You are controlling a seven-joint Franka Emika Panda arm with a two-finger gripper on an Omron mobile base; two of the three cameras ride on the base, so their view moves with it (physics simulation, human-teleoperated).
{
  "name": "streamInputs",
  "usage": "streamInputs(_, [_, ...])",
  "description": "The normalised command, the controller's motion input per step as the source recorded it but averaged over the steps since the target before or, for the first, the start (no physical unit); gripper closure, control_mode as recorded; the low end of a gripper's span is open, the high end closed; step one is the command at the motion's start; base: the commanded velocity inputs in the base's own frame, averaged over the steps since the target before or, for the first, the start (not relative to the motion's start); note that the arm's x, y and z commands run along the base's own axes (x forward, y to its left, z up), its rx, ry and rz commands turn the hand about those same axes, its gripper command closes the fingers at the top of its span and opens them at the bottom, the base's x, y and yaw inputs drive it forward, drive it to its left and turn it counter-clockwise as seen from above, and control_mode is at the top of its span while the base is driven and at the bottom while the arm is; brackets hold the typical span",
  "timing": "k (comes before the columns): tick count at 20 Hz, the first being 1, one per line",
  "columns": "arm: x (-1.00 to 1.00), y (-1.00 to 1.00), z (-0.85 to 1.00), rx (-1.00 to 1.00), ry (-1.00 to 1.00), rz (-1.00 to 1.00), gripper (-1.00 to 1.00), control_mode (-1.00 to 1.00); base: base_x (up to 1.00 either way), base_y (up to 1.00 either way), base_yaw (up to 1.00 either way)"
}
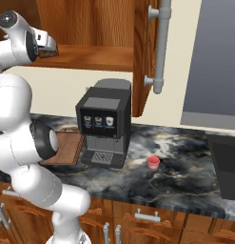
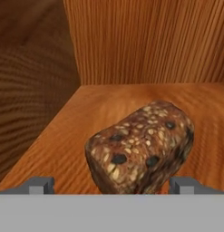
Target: Pick the bread, place it on the cutting board, pick the jam, place it on the counter, and close the cabinet.
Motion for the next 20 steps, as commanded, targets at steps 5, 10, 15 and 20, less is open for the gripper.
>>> streamInputs(5, [0.1,0.0,0.0,0.0,0.0,0.0,-1.0,-1.0,0.0,0.0,0.0])
streamInputs(10, [0.11,0.0,0.0,0.0,0.0,0.0,-1.0,-1.0,0.0,0.0,0.0])
streamInputs(15, [0.11,0.0,-0.01,0.0,0.0,0.0,-1.0,-1.0,0.0,0.0,0.0])
streamInputs(20, [0.14,0.0,-0.02,0.0,0.0,0.0,-1.0,-1.0,0.0,0.0,0.0])
